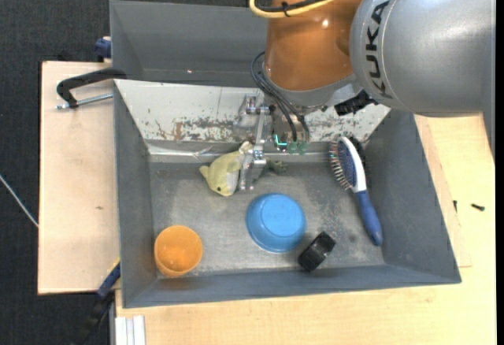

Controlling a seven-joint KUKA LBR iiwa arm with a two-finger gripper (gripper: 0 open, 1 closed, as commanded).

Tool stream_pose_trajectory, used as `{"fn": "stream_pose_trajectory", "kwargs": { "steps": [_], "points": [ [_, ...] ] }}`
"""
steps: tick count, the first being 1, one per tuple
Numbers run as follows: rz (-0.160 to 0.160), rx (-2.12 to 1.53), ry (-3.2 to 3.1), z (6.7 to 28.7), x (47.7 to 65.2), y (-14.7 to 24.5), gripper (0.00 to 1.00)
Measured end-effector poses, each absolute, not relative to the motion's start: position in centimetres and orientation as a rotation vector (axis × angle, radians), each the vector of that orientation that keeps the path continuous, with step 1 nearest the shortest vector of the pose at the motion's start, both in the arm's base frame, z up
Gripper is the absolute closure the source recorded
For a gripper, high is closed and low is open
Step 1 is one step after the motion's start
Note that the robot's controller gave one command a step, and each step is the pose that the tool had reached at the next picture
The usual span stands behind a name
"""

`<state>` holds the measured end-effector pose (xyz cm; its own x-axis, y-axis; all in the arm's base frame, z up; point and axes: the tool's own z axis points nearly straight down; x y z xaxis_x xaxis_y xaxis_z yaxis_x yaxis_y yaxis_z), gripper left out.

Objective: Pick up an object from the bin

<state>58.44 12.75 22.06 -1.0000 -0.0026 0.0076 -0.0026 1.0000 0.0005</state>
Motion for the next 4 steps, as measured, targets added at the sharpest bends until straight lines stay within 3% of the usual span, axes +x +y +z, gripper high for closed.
{"fn": "stream_pose_trajectory", "kwargs": {
  "steps": [1,2,3,4],
  "points": [
    [-0.011,0.337,-3.139,7.6,59.9,9.5,0.00],
    [-0.006,0.483,-3.114,10.3,60.4,5.9,0.00],
    [-0.008,0.228,-3.137,10.2,60.0,6.0,0.00],
    [-0.023,-0.125,-3.155,7.9,60.5,6.9,0.00]
  ]
}}
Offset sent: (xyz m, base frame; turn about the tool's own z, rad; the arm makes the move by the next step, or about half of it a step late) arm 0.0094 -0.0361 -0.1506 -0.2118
